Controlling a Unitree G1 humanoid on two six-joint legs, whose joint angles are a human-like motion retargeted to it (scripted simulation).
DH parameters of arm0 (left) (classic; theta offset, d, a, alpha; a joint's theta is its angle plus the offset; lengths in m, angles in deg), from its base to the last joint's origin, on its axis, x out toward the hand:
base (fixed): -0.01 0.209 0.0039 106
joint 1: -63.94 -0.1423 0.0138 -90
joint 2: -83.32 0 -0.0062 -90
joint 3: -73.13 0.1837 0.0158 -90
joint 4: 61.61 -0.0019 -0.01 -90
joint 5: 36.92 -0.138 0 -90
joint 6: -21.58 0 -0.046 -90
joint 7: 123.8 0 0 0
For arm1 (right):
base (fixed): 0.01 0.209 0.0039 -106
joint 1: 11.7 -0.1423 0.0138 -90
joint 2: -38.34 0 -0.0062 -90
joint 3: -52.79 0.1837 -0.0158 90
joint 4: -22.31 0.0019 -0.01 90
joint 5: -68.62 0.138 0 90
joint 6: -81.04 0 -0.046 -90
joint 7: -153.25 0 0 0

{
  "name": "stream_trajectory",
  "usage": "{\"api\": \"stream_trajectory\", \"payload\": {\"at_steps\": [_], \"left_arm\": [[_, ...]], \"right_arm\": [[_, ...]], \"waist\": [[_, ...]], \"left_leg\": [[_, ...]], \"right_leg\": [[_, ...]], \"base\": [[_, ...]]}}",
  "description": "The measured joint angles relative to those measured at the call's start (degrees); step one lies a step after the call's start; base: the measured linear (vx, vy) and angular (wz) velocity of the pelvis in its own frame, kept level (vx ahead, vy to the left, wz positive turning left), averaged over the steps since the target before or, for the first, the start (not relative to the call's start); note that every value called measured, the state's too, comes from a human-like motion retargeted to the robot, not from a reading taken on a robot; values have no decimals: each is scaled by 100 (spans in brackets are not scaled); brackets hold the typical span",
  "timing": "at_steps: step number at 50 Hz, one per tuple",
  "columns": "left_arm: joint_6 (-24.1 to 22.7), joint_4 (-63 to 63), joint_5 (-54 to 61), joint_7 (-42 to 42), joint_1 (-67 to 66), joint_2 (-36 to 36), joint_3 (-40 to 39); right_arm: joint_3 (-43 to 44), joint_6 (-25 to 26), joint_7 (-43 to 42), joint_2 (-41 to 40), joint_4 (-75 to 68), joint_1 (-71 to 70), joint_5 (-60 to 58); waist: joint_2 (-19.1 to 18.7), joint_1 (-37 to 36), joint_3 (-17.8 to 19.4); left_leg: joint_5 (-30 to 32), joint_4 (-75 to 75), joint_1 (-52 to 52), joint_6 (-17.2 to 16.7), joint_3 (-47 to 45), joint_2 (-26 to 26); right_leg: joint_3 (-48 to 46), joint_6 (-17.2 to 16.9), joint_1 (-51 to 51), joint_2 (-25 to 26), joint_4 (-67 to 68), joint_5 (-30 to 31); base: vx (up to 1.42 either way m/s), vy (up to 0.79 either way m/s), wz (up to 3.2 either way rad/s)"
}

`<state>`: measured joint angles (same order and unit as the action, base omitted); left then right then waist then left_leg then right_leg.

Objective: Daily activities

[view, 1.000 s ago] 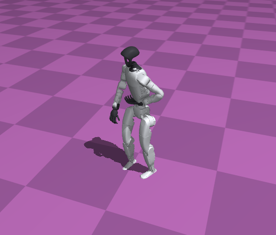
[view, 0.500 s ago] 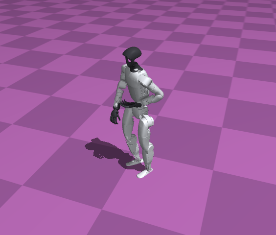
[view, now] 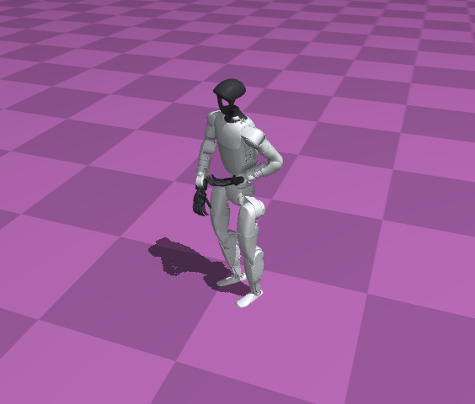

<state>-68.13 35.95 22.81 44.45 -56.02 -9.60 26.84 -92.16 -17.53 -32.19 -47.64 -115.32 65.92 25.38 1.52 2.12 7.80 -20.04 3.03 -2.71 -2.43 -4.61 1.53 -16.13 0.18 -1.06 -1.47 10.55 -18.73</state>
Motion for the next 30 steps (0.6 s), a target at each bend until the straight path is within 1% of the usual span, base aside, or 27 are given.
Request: {"api": "stream_trajectory", "payload": {"at_steps": [9, 18, 30], "left_arm": [[-205, -112, -427, 195, 97, -84, -14], [-378, -273, -955, 355, 271, -129, 16], [-611, -551, -1790, 600, 664, -143, 95]], "right_arm": [[-151, -188, 259, -8, 208, -132, 260], [-279, -365, 587, -66, 647, -582, 716], [-479, -426, 992, -83, 1098, -1250, 1383]], "waist": [[-78, -96, -72], [-163, -182, -146], [-281, -314, -220]], "left_leg": [[-8, 72, 6, 47, 208, 18], [39, 66, -18, 82, 415, 50], [173, -85, -34, 80, 631, 75]], "right_leg": [[-127, 83, -113, -7, -25, 8], [-229, 169, -160, -39, 74, -14], [-353, 243, -180, -54, 94, 41]], "base": [[1, 0, 22], [1, 0, 22], [0, 1, 20]]}}
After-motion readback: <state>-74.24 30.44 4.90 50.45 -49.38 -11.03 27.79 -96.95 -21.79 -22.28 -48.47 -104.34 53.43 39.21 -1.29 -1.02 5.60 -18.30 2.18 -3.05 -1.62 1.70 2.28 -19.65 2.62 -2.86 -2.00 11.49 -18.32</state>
